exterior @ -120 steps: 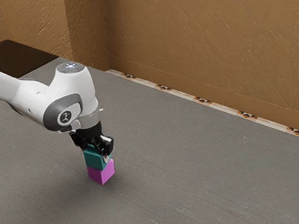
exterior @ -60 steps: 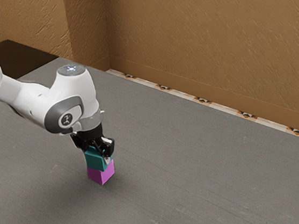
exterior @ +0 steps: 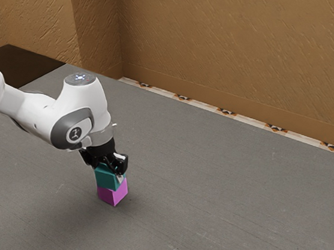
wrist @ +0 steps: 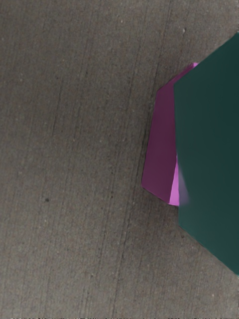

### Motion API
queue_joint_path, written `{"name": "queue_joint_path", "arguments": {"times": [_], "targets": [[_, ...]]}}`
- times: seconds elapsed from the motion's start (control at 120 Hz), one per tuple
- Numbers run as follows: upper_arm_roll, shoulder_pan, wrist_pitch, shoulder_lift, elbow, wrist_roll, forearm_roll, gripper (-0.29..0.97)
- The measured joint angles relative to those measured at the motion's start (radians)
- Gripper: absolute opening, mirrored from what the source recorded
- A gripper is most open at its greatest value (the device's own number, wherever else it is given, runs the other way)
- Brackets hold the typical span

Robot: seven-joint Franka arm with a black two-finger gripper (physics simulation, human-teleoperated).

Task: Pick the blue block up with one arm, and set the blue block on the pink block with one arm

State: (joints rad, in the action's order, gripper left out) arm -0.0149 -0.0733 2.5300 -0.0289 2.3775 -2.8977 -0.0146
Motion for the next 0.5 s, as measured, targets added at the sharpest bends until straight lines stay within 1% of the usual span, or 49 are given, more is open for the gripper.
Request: {"name": "queue_joint_path", "arguments": {"times": [0.233,0.4,0.442,0.5], "targets": [[0.004,0.001,0.0,-0.006,0.0,0.0,0.012,0.57],[0.003,0.006,0.002,-0.005,-0.004,0.0,0.014,0.63],[0.0,0.009,0.002,0.016,-0.005,0.0,0.014,0.64],[-0.013,0.021,-0.01,0.097,-0.006,0.0,0.013,0.65]]}}
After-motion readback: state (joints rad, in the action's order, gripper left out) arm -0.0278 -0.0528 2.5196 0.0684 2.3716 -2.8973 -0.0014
